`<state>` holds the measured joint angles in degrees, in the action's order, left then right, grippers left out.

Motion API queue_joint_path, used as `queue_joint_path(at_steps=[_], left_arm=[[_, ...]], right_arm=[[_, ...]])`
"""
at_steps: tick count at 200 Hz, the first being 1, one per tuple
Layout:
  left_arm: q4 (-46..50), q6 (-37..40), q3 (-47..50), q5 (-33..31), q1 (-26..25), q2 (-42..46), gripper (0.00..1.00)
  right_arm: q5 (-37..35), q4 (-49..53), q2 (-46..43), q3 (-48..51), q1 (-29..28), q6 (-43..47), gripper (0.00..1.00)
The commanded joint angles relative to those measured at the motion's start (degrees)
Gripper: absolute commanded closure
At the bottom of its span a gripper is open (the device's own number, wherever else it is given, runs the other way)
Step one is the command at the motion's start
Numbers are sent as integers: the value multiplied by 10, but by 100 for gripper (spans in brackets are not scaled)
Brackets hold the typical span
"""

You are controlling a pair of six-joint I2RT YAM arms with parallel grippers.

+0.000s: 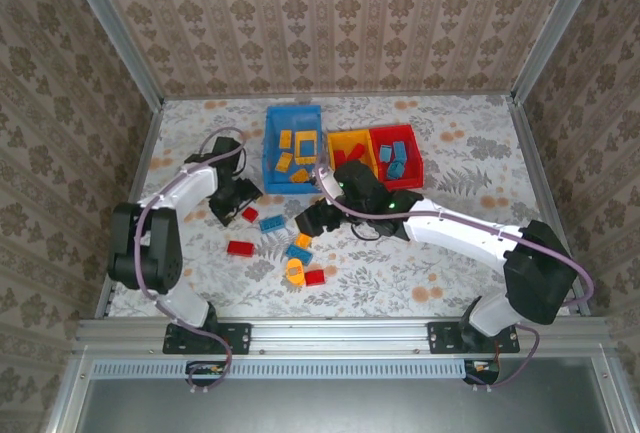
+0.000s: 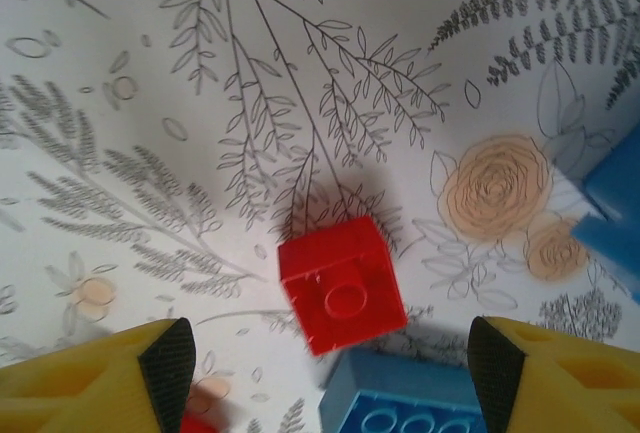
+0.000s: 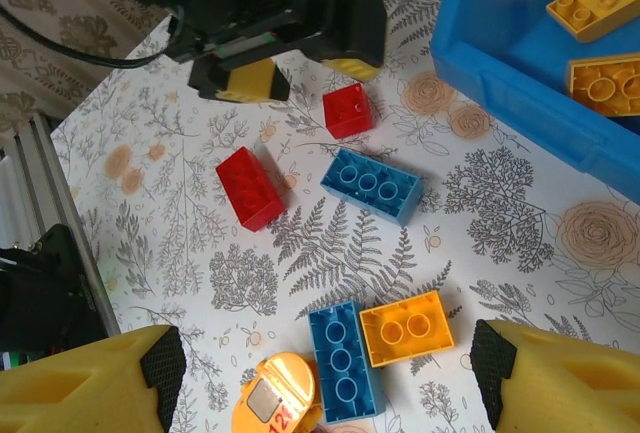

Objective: Sort the legos into containers by color

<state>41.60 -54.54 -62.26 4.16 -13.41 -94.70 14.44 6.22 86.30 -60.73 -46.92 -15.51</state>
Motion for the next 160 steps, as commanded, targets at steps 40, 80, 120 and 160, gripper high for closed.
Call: queue_joint_path(at_steps=[40, 80, 120, 160], left_arm=[[-15, -65, -8, 19, 2, -55, 30], [-44, -78, 10, 26, 1, -60, 47], [-48, -77, 27, -1, -4, -16, 61], [-36, -70, 51, -13, -10, 33, 63]], right_arm=[[13, -3, 2, -18, -3, 11, 22], [9, 0, 1, -16, -3, 9, 22], [-3, -2, -4, -14, 1, 1, 22], [-9, -23, -21, 1, 26, -28, 22]])
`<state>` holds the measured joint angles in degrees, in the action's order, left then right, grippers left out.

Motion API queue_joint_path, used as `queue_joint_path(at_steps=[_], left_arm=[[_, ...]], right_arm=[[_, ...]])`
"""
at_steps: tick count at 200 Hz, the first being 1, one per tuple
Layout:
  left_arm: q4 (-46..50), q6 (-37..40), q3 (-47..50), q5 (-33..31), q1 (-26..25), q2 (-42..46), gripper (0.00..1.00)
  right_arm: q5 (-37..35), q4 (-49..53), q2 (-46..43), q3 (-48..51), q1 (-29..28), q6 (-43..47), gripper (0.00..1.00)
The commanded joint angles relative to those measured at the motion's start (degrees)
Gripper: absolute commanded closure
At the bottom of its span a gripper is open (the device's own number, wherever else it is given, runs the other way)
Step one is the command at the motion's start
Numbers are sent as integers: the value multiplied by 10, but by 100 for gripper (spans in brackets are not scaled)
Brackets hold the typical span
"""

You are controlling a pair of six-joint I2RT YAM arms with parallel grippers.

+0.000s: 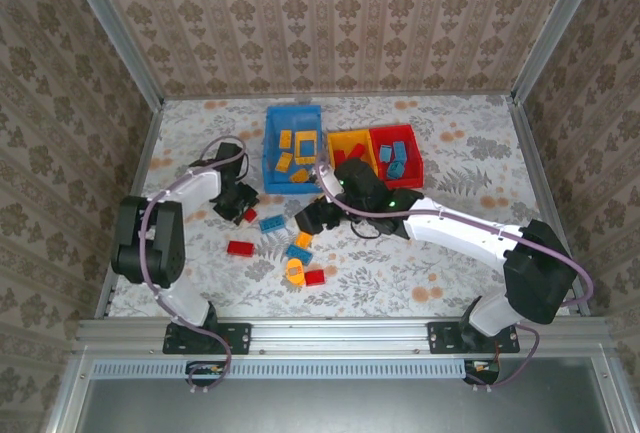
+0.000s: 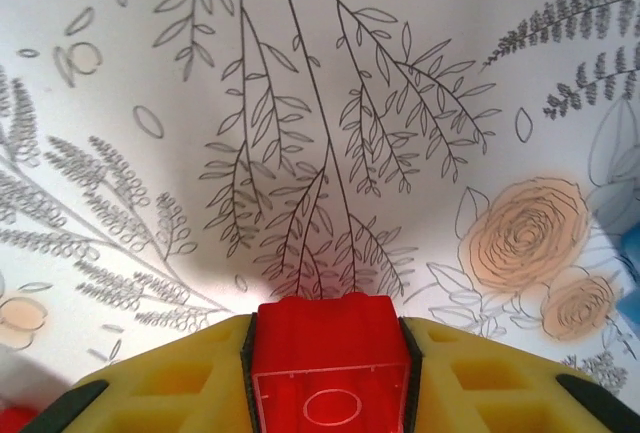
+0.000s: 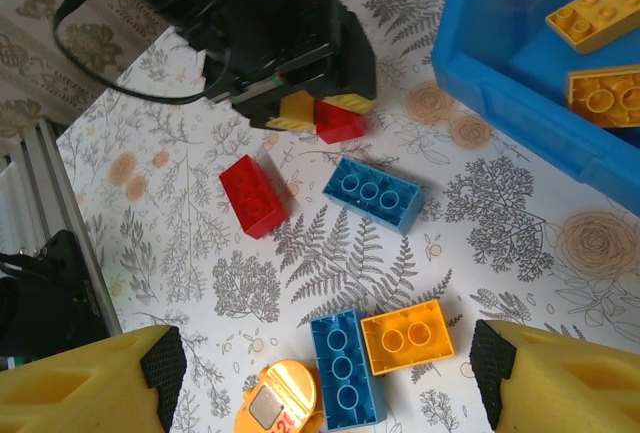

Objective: Sort the legos into containers by color

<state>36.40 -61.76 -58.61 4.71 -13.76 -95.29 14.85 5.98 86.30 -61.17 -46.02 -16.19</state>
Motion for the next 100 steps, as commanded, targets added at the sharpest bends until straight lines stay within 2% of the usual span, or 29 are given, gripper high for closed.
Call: queue_joint_path(at_steps=[1, 26, 48, 74, 100], left_arm=[[17, 3, 15, -19, -7, 40, 63], [51, 26, -7, -41, -34, 88, 63], [79, 81, -86, -61, -84, 96, 63], [87, 143, -196, -62, -159, 44, 63], [70, 201, -316, -56, -214, -36, 63]], right_arm=[[-14, -20, -21, 5, 18, -22, 22], [-33, -16, -50, 13, 47, -38, 22], [-60, -21, -99, 29, 92, -73, 23], [-144, 27, -132, 24, 134, -115, 23], [-186, 83, -141, 6, 172, -159, 24]])
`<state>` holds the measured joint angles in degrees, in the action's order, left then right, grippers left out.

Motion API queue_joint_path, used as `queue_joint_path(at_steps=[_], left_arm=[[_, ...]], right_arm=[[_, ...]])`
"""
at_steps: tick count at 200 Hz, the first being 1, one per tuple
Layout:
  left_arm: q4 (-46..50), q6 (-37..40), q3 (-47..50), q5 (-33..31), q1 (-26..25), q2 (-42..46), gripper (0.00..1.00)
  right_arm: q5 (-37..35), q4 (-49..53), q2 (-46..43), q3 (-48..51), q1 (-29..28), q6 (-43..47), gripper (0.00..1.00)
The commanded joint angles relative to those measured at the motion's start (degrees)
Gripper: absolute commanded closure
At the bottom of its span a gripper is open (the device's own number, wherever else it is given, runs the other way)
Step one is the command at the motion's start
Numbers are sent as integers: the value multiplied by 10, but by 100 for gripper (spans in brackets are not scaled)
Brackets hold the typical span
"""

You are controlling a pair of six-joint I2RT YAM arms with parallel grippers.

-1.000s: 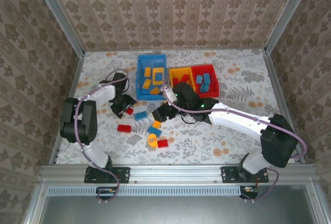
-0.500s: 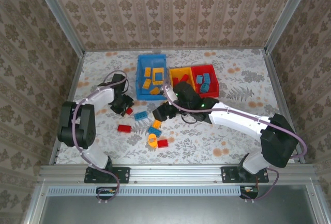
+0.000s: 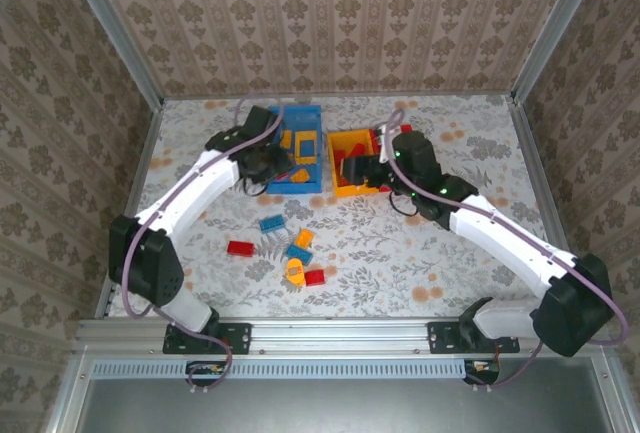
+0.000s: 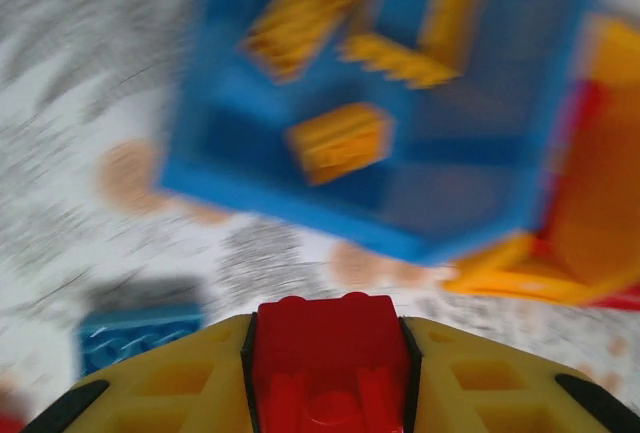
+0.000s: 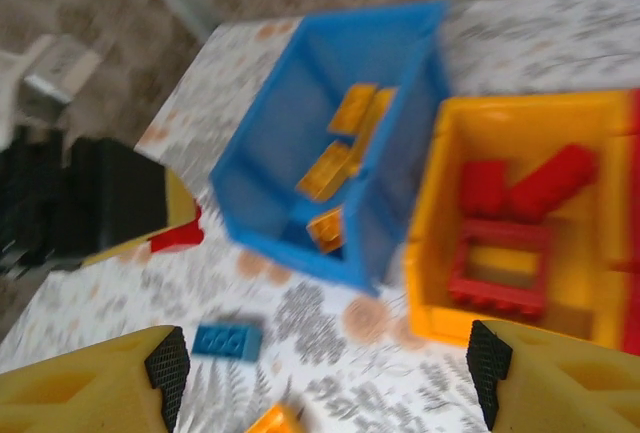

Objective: Sort the legos into containers by color

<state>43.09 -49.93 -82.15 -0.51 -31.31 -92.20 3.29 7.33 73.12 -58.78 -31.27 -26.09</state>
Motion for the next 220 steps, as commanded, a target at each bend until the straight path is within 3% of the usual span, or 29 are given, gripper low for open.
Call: queue_joint_path(at_steps=[1, 34, 71, 125, 153, 170, 192, 220], left_arm=[[3, 84, -85, -2, -41, -70, 63], [-7, 128, -240, 12, -80, -199, 63], [7, 149, -402, 17, -85, -342, 63], [0, 145, -526, 22, -81, -471, 60], [1, 138, -538, 24, -80, -502, 58], [5, 134, -538, 26, -81, -507, 52], [12, 134, -538, 23, -82, -496, 44], [23, 129, -530, 15, -83, -460, 42]], right_arm=[[-70, 71, -8, -19, 26, -61, 24], [-65, 111, -3, -46, 55, -80, 25], [-30, 132, 5, -73, 81, -83, 25], [47, 124, -1, -61, 94, -74, 25], [62, 114, -12, -45, 95, -76, 25], [65, 119, -12, -45, 96, -73, 24], [70, 124, -11, -48, 96, -65, 24], [71, 136, -11, -48, 96, -45, 24]])
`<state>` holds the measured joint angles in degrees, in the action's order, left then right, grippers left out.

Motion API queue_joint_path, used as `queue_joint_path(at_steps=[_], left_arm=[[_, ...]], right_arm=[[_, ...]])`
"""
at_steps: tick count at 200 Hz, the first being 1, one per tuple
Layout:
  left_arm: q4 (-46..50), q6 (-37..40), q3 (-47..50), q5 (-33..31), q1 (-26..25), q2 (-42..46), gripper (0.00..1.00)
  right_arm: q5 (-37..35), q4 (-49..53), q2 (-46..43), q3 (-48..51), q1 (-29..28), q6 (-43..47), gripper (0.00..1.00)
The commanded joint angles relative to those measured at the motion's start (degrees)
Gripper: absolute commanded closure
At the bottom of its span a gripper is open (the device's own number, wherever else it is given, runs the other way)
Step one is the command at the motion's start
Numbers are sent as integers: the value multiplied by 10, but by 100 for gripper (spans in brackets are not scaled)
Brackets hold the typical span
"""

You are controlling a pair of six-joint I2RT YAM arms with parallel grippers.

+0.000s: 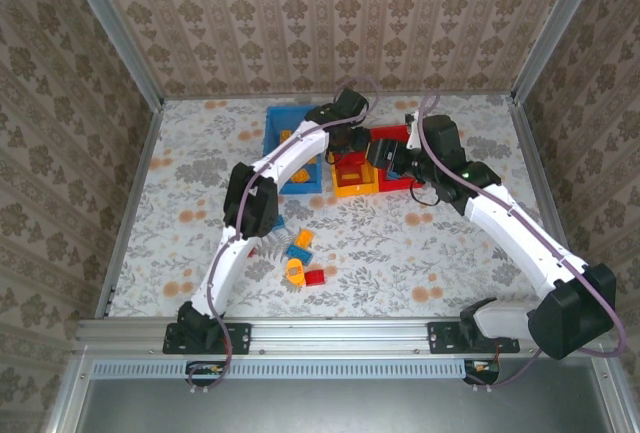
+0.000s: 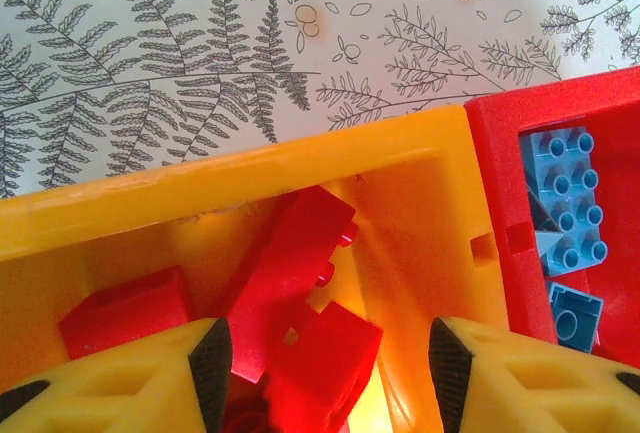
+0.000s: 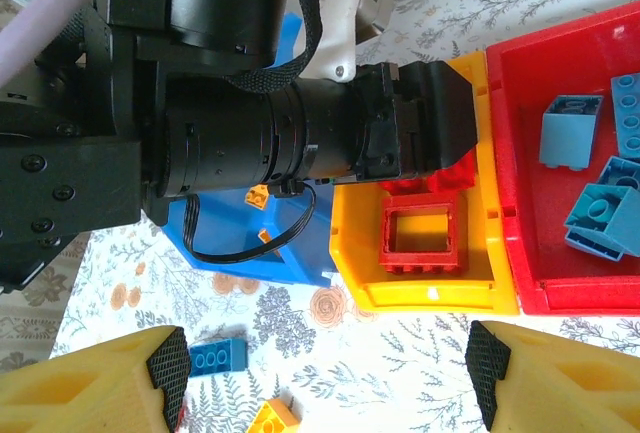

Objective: Sort the legos into containers by color

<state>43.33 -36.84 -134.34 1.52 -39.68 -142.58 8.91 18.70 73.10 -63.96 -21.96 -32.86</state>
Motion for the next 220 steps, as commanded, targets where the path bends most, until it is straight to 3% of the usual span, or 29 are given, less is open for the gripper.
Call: queue_joint_path(at_steps=[1, 61, 131, 148, 179, 204, 220], left_arm=[[21, -2, -7, -5, 1, 46, 42], [-7, -14, 169, -52, 0, 241, 42], [-6, 20, 486, -82, 29, 548, 40], [0, 40, 559, -61, 36, 614, 39], [-9, 91, 677, 31, 38, 690, 36], [-23, 134, 738, 106, 20, 676, 33], [-20, 163, 743, 102, -12, 638, 31]], right_arm=[[15, 23, -11, 4, 3, 23, 24], [-22, 59, -23, 13, -50, 120, 25], [-102, 39, 26, 19, -227, 68, 25], [-115, 17, 35, 30, -253, 33, 25], [-137, -18, 21, 56, -287, 9, 25], [-112, -42, -26, 97, -296, -3, 25], [-68, -85, -79, 144, -296, 0, 24]])
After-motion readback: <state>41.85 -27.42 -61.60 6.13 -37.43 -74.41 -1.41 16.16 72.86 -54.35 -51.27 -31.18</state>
